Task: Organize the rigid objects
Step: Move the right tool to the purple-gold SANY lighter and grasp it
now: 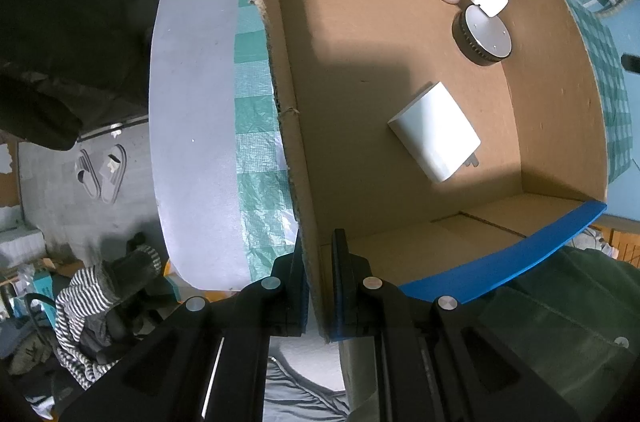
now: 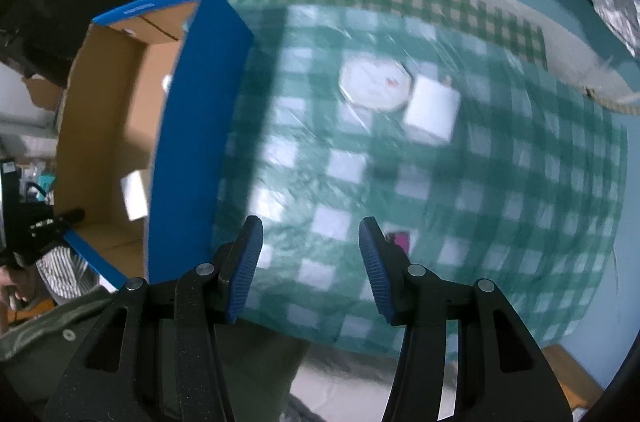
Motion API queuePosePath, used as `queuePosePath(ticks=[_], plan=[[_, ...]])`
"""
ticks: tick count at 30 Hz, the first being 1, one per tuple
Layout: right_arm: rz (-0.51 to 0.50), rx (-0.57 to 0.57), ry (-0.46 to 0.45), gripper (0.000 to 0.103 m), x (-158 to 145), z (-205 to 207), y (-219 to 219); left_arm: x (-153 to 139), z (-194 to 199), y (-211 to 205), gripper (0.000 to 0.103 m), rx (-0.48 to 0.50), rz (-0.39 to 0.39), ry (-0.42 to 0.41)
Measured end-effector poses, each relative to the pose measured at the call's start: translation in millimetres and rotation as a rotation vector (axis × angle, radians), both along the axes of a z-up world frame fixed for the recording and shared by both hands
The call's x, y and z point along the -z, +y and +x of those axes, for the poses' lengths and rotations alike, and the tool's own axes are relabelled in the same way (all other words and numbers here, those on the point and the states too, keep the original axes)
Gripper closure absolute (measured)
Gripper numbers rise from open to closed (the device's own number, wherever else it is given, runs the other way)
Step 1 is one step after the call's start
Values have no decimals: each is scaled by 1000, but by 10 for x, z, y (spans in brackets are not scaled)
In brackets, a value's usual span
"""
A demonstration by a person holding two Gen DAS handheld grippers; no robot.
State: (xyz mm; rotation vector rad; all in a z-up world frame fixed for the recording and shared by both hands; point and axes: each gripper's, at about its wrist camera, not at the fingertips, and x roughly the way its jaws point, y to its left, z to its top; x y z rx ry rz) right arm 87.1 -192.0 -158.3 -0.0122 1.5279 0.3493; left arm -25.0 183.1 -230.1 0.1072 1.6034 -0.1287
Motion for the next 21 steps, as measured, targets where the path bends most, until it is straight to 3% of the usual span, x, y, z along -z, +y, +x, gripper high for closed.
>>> queuePosePath(ticks=[17, 21], plan=[[-98, 69, 127, 53, 1110, -256, -502, -21, -1, -62, 93, 4, 6, 7], [-113, 69, 122, 61, 1189, -287, -513, -5, -11, -24, 93, -3, 4, 8]])
